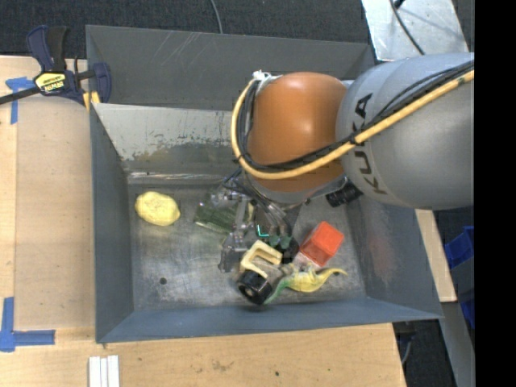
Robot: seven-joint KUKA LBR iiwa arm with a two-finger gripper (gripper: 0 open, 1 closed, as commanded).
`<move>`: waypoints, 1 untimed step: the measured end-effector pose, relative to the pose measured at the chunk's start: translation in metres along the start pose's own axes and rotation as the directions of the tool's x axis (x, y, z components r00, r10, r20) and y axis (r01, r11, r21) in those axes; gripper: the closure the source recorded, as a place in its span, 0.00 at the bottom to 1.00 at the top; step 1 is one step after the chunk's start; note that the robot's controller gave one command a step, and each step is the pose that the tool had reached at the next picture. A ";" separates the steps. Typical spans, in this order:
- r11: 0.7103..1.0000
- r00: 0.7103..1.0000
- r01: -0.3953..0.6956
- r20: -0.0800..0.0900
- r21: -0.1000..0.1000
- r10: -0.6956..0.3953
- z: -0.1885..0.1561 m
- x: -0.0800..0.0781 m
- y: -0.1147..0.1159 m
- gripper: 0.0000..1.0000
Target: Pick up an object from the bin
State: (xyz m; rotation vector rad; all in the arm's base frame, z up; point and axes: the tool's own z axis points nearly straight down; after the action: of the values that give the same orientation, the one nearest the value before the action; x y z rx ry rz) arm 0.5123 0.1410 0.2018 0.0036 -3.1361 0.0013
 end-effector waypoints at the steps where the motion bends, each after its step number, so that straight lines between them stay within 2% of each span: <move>1: 1.000 1.000 -0.002 0.008 -0.002 0.002 -0.004 -0.002 0.000 0.00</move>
Offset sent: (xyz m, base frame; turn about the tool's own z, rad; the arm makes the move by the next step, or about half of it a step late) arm 0.0688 0.0888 -0.1318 -0.0930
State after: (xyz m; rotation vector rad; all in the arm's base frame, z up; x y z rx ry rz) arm 0.5141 0.1406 0.2059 -0.0002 -3.1441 -0.0015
